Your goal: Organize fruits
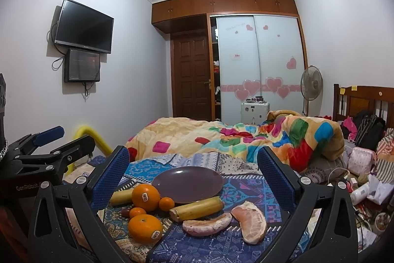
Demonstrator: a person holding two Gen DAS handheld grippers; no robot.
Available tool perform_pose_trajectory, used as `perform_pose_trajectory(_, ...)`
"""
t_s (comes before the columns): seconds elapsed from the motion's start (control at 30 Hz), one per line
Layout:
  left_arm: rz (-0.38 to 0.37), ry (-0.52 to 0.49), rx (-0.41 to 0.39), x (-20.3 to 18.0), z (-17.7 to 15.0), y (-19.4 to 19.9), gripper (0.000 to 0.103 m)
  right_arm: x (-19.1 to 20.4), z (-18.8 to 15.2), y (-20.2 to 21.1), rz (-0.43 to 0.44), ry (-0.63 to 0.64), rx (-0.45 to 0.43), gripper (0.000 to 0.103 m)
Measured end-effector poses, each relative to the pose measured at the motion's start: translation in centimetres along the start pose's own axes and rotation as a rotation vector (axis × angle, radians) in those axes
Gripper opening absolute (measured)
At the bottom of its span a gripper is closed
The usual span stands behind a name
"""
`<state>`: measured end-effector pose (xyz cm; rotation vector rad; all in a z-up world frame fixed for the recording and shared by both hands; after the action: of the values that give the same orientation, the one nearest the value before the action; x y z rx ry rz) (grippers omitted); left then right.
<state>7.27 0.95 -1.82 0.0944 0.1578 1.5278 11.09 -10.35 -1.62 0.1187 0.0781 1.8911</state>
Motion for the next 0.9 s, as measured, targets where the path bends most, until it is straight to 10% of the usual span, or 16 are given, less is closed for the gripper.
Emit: perform_pose_trajectory(0.9, -0.009, -0.004, 0.009, -0.26, -0.18, -0.59, 0.103, -0.42, -0.26, -0.22, -0.006, -0.013, 0.004, 0.103)
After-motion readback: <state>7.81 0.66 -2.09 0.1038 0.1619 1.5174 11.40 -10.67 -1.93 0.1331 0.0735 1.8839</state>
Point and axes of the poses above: each gripper's, at about its wrist camera, not at the fingertips, and y roughly against the way its jaws point, x to its left, z to its top, the point moved 7 cm from there along -y, roughly the way its jaws point, and after that the axes turned 4 degrees about -z, right-handed, at the moved point
